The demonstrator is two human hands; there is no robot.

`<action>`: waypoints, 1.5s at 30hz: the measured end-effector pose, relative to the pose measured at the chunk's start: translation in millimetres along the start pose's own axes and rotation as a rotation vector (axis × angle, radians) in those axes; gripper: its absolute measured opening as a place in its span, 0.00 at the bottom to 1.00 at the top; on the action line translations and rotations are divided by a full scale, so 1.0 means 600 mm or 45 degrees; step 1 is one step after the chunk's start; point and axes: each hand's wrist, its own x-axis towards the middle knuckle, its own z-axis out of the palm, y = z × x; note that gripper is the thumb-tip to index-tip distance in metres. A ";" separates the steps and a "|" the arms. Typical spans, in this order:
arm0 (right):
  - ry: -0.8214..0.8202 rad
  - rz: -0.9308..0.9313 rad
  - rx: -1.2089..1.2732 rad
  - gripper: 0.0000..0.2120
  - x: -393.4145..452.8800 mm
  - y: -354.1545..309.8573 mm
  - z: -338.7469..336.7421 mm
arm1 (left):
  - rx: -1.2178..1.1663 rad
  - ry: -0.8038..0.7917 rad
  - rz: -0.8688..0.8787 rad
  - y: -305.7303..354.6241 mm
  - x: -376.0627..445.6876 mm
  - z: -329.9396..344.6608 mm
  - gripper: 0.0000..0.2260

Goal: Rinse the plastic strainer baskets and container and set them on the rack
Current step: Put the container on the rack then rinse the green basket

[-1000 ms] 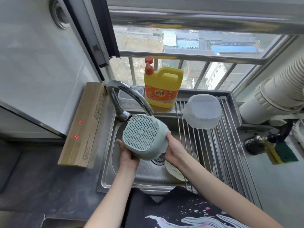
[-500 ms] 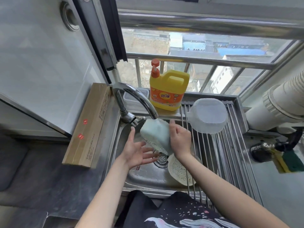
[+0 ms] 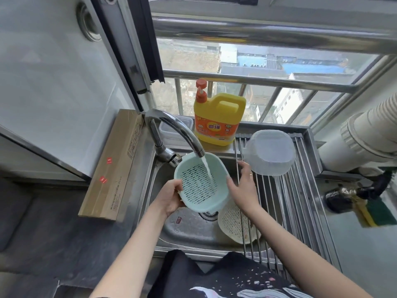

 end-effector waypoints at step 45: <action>-0.605 -0.464 -1.350 0.21 0.052 -0.123 0.035 | 0.706 0.562 -0.171 -0.055 0.004 -0.029 0.10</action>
